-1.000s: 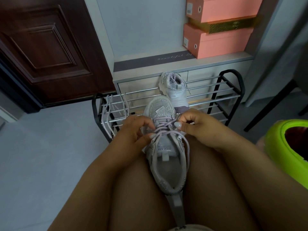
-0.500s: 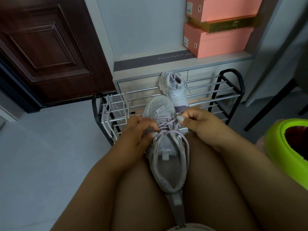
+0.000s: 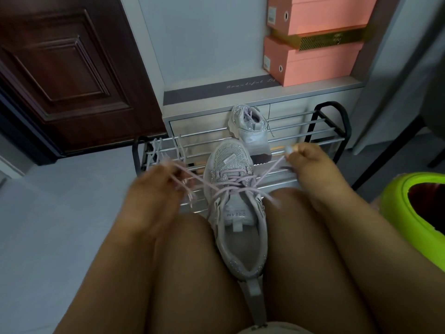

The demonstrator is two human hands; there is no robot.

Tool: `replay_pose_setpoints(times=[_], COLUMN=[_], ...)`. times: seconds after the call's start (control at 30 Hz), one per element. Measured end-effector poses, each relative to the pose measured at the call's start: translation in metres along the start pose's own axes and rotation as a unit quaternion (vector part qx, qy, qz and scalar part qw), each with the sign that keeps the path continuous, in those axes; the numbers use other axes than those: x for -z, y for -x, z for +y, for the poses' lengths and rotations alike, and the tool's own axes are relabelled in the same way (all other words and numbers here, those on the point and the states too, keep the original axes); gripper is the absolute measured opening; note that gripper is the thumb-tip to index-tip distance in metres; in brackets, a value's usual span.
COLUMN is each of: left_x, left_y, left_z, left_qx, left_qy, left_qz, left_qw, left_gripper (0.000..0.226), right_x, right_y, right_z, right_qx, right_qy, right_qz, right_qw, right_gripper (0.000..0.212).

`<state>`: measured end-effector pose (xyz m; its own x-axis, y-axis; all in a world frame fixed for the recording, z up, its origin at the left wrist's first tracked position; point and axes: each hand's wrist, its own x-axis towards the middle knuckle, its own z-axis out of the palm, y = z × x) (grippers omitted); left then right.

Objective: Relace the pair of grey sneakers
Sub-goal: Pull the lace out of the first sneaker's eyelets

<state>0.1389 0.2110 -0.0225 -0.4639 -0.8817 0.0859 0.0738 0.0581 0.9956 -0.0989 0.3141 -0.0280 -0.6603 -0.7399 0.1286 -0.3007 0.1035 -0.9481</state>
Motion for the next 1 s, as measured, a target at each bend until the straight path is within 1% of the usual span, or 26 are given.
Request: replay_pose_setpoints(times=[0.03,0.07,0.1,0.13,0.17,0.2,0.23,0.3,0.33,0.37,0.43,0.47,0.5,0.53,0.6,0.67,0.7,0.73,0.77,0.8,0.83,0.87,0.9,0.93,1.0], left_x=[0.007,0.014,0.017,0.016,0.013,0.008,0.003,-0.008,-0.014,-0.02,-0.028,-0.031,-0.032,-0.032,-0.032,-0.032,-0.031,-0.029,-0.025,-0.02,-0.014,-0.009,-0.004,-0.001,0.003], left_y=[-0.001,-0.002,-0.004,-0.005,-0.006,-0.005,-0.004,-0.001,0.0,0.002,0.004,0.006,0.006,0.006,0.005,0.006,0.006,0.005,0.003,0.0,-0.003,-0.005,-0.007,-0.006,-0.005], left_z=[0.006,0.008,0.008,0.007,0.002,0.0,-0.002,-0.002,-0.002,-0.001,-0.003,-0.005,-0.007,-0.009,-0.011,-0.009,-0.01,-0.01,-0.011,-0.011,-0.011,-0.011,-0.01,-0.009,-0.008], left_qx=[0.035,0.048,0.052,0.056,0.053,0.043,0.026,-0.026,-0.055,-0.078,-0.104,-0.11,-0.109,-0.103,-0.093,-0.069,-0.048,-0.019,0.006,0.033,0.053,0.07,0.077,0.074,0.055], left_qy=[0.174,0.248,0.219,0.111,-0.029,-0.141,-0.213,-0.262,-0.281,-0.306,-0.373,-0.402,-0.417,-0.418,-0.376,-0.29,-0.24,-0.196,-0.164,-0.118,-0.048,0.042,0.112,0.143,0.165], left_qz=[0.027,0.048,0.071,0.089,0.097,0.096,0.088,0.052,0.019,-0.024,-0.097,-0.118,-0.125,-0.124,-0.118,-0.107,-0.091,-0.062,-0.023,0.021,0.065,0.097,0.117,0.129,0.16], left_qw=[0.984,0.966,0.972,0.988,0.994,0.984,0.973,0.963,0.958,0.948,0.917,0.901,0.894,0.894,0.915,0.948,0.965,0.978,0.986,0.992,0.995,0.992,0.984,0.979,0.972], left_gripper=[0.032,0.038,0.039,0.036,0.029,0.021,0.016,0.012,0.013,0.015,0.021,0.023,0.026,0.029,0.034,0.033,0.033,0.034,0.035,0.037,0.039,0.04,0.04,0.04,0.044], right_x=[0.004,0.006,0.007,0.006,0.004,0.001,-0.002,-0.007,-0.01,-0.012,-0.015,-0.016,-0.017,-0.017,-0.015,-0.014,-0.014,-0.014,-0.014,-0.012,-0.009,-0.005,0.0,0.005,0.012], right_y=[-0.003,-0.004,-0.004,-0.002,0.001,0.004,0.008,0.013,0.016,0.018,0.022,0.023,0.023,0.023,0.021,0.02,0.02,0.02,0.019,0.017,0.014,0.01,0.005,0.002,0.0], right_z=[0.001,0.002,0.003,0.002,-0.001,-0.004,-0.007,-0.011,-0.012,-0.011,-0.01,-0.009,-0.009,-0.009,-0.01,-0.009,-0.008,-0.008,-0.008,-0.008,-0.008,-0.008,-0.008,-0.006,-0.002], right_qx=[-0.013,-0.014,-0.001,0.021,0.045,0.068,0.087,0.113,0.126,0.137,0.158,0.168,0.174,0.176,0.172,0.172,0.165,0.15,0.129,0.101,0.062,0.018,-0.019,-0.041,-0.049], right_qy=[-0.006,0.001,0.023,0.049,0.071,0.084,0.085,0.08,0.092,0.115,0.173,0.195,0.208,0.214,0.215,0.207,0.197,0.172,0.129,0.072,0.014,-0.038,-0.077,-0.091,-0.084], right_qz=[0.018,0.018,0.008,-0.004,-0.015,-0.026,-0.045,-0.103,-0.133,-0.161,-0.203,-0.213,-0.218,-0.226,-0.254,-0.285,-0.291,-0.28,-0.248,-0.194,-0.124,-0.053,0.004,0.04,0.071], right_qw=[1.0,1.0,1.0,0.999,0.996,0.994,0.992,0.985,0.979,0.971,0.951,0.943,0.937,0.934,0.927,0.92,0.922,0.932,0.951,0.973,0.99,0.998,0.997,0.994,0.993], right_gripper=[0.034,0.034,0.033,0.031,0.027,0.02,0.014,0.005,0.004,0.005,0.008,0.009,0.01,0.01,0.012,0.015,0.016,0.018,0.022,0.027,0.032,0.034,0.035,0.036,0.036])
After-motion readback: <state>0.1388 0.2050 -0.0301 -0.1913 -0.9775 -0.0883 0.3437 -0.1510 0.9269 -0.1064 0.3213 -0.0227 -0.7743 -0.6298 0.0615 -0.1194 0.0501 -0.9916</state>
